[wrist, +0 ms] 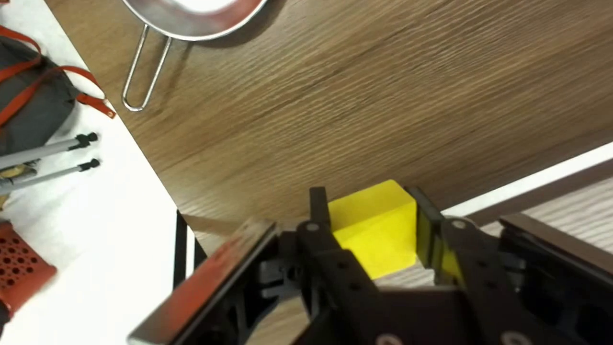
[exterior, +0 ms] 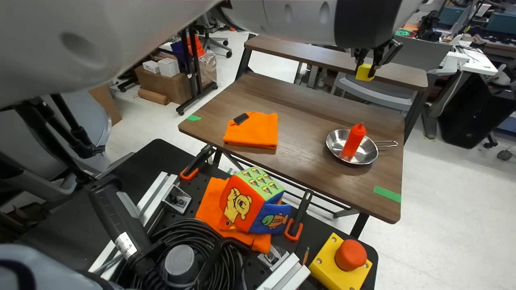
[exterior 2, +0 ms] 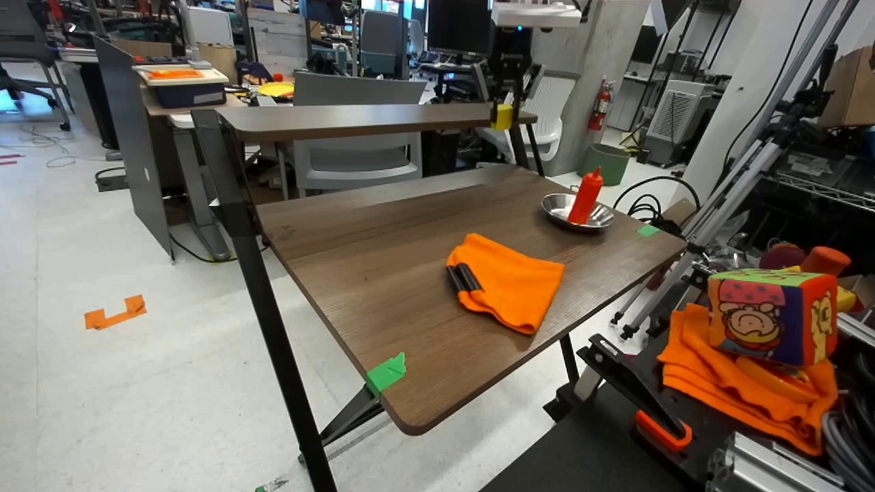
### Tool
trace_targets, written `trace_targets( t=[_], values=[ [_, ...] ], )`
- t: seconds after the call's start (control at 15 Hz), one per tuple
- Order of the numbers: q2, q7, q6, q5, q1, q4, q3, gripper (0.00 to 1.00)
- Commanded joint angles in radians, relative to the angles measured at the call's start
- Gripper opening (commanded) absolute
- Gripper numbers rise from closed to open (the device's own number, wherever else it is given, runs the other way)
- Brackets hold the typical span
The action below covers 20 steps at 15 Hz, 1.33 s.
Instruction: Move the yellow object to the left
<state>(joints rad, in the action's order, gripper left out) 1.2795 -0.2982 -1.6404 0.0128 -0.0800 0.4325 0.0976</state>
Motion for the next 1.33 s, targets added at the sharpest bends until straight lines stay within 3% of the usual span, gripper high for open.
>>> trace_targets(
  t=[0.0,0.53,1.27],
  values=[
    [-0.06,0.129,0.075,-0.003,0.032,0.025,-0.043,0.17],
    [-0.081,0.311,0.231,0.032,0.095,0.043,-0.041,0.17],
    [-0.028,0.271,0.383,0.051,0.131,0.001,-0.045,0.17]
  ],
)
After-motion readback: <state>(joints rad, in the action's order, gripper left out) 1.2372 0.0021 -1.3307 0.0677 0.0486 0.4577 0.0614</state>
